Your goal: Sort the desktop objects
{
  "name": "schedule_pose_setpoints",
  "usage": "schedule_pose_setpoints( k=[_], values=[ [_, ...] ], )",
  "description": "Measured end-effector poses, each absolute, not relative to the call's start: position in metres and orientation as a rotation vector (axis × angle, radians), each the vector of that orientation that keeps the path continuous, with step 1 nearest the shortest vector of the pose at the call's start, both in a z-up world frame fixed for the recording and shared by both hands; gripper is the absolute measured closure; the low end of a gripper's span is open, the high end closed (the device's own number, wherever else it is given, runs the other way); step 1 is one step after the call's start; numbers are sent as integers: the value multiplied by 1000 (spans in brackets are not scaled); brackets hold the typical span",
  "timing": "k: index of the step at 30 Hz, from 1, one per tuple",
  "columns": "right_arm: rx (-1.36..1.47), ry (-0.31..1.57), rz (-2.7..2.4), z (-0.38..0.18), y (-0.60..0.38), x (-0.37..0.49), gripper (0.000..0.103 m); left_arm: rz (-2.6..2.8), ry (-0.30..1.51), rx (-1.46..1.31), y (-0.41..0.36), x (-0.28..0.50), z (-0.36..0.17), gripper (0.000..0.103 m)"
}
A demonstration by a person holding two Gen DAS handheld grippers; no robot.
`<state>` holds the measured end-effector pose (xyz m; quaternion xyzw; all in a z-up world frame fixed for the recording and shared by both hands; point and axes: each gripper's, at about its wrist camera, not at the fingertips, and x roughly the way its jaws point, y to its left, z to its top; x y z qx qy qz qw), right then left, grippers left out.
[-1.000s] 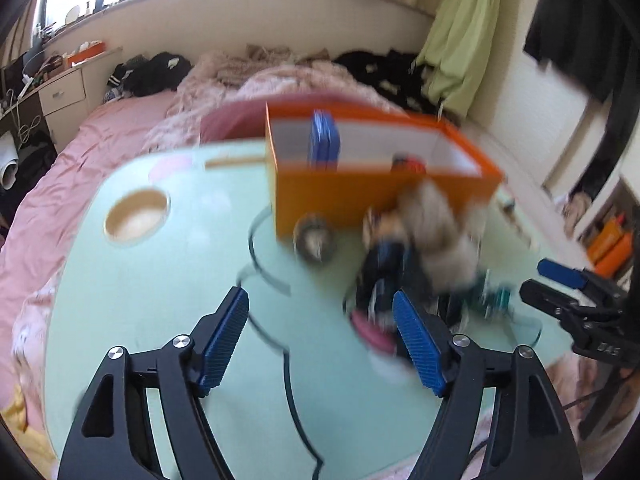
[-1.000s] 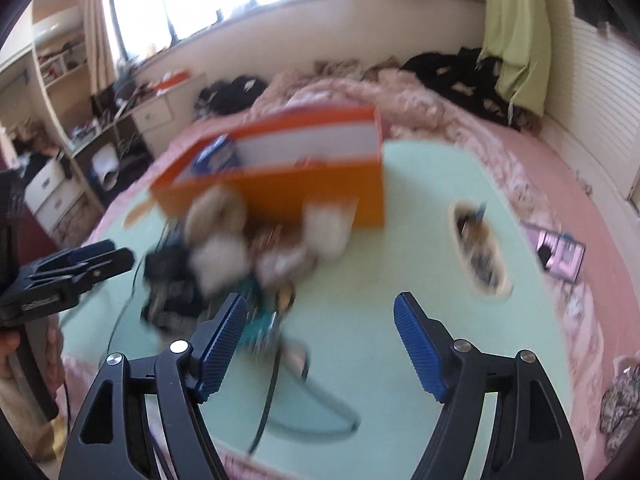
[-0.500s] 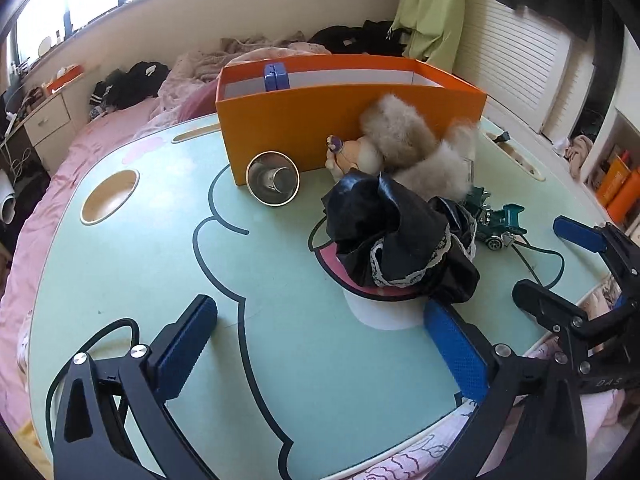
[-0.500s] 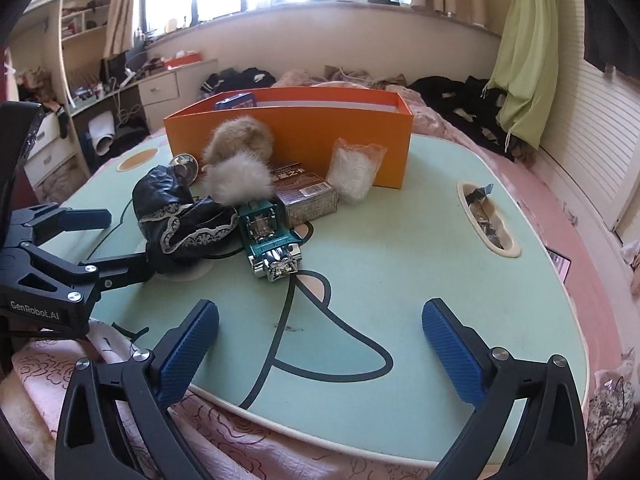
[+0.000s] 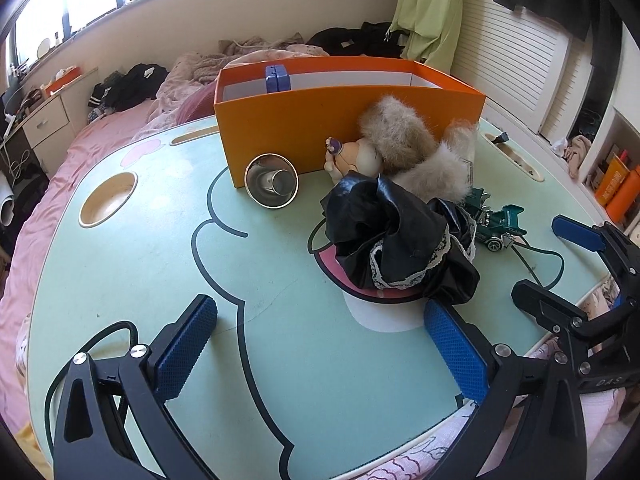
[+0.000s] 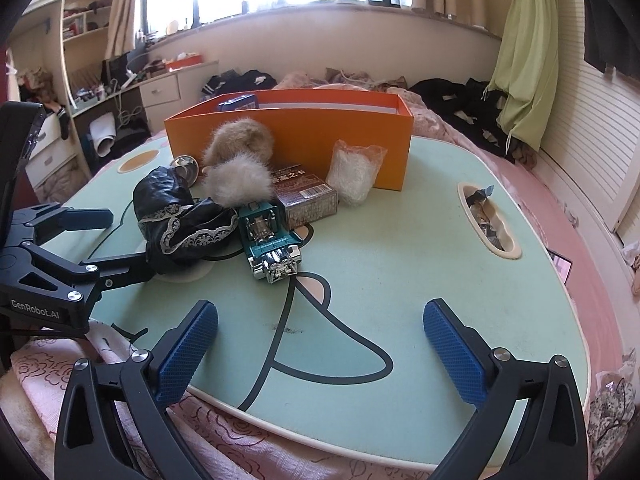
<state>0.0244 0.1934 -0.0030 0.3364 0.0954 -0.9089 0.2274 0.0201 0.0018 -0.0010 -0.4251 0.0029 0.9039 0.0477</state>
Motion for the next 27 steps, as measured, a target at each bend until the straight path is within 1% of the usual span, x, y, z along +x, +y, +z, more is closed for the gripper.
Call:
schedule_pose_setpoints(
  k=[2,3,4,6,7,9,12,17,19,20,21,22,23,24,27],
  values=[
    [912,258,-2499,-3,195,23,0,2757,9,-1296,2,20,-1,0],
    [910,257,-2497,-3,195,22,2,2757,8,-1296,2,20,-1,0],
    [904,249,-2496,0,196,21,6,2756,7,-1296,1,20,-1,0],
    [895,219,-2469,4,198,17,36,2757,5,-1295,2,20,-1,0],
    [878,184,-2456,9,199,16,40,2757,5,-1295,2,20,-1,0],
    [846,150,-2461,17,199,13,41,2757,6,-1294,2,20,-1,0],
    [850,183,-2474,26,188,3,41,2757,5,-1294,3,20,-1,0],
    [980,244,-2395,18,165,-16,41,2757,5,-1294,3,20,-1,0],
    [1038,311,-2383,10,153,-19,42,2757,6,-1294,3,20,-1,0],
    [1023,330,-2393,9,154,-17,45,2757,7,-1295,3,20,-1,0],
    [1010,338,-2377,9,153,-14,59,2758,6,-1294,3,20,-1,0],
    [1001,336,-2347,10,152,-10,68,2758,4,-1293,2,20,-1,0],
    [999,336,-2341,9,153,-8,72,2758,4,-1292,2,20,0,0],
    [988,335,-2341,9,155,-4,74,2757,4,-1292,1,21,0,0],
    [947,290,-2348,6,167,4,74,2758,4,-1292,1,21,0,0]
  ],
)
